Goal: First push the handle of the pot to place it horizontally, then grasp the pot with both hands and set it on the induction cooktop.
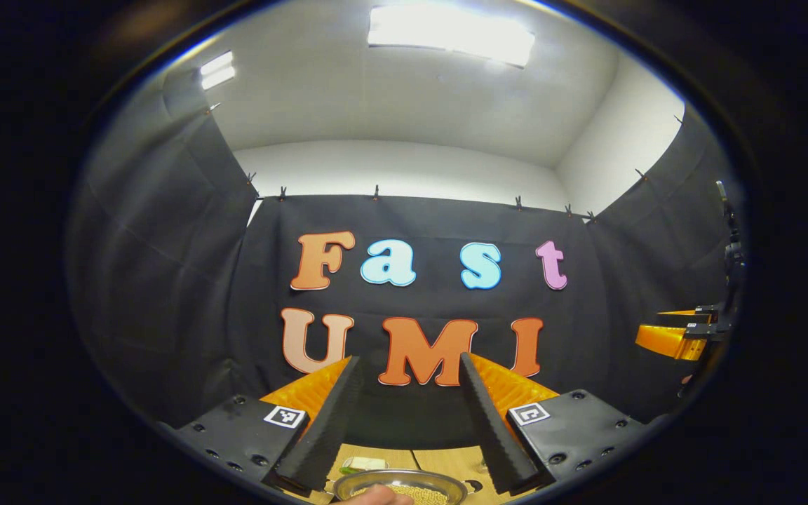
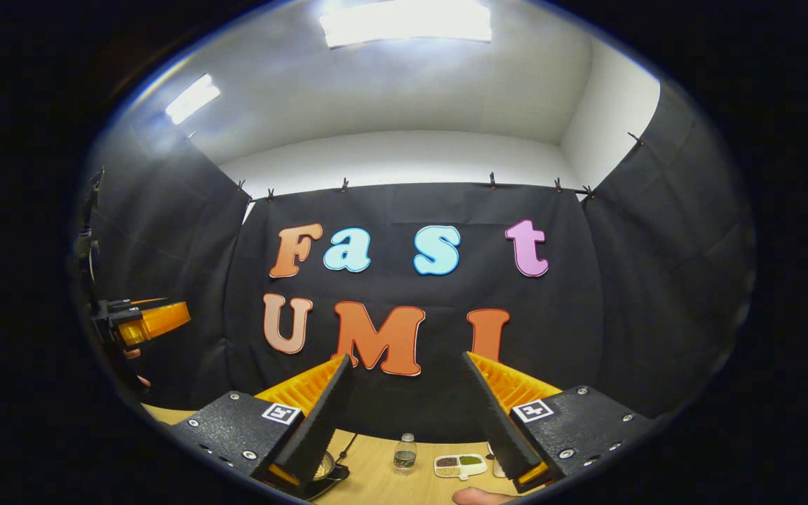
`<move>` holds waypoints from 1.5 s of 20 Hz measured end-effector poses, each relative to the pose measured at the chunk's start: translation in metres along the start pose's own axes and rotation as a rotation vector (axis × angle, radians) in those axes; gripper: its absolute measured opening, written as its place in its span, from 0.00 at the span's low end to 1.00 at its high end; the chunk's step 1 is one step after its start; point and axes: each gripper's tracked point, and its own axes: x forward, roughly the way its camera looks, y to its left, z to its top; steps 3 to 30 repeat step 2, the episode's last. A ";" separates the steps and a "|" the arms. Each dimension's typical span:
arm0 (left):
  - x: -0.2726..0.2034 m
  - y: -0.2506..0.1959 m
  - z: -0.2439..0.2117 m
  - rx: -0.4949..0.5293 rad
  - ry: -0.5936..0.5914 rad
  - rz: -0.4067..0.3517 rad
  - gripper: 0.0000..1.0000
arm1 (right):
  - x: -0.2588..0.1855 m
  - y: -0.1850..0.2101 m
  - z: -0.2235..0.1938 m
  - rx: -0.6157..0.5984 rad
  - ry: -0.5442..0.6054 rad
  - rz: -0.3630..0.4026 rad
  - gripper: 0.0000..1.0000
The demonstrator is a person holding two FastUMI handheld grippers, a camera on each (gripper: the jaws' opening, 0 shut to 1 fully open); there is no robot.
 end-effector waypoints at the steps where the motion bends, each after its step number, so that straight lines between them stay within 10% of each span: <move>1: -0.001 0.003 0.000 0.000 -0.004 0.002 0.93 | -0.001 0.001 0.005 0.004 -0.009 0.003 0.96; 30: -0.002 0.002 0.000 0.003 -0.005 -0.002 0.93 | 0.000 0.002 0.008 0.008 -0.020 0.007 0.94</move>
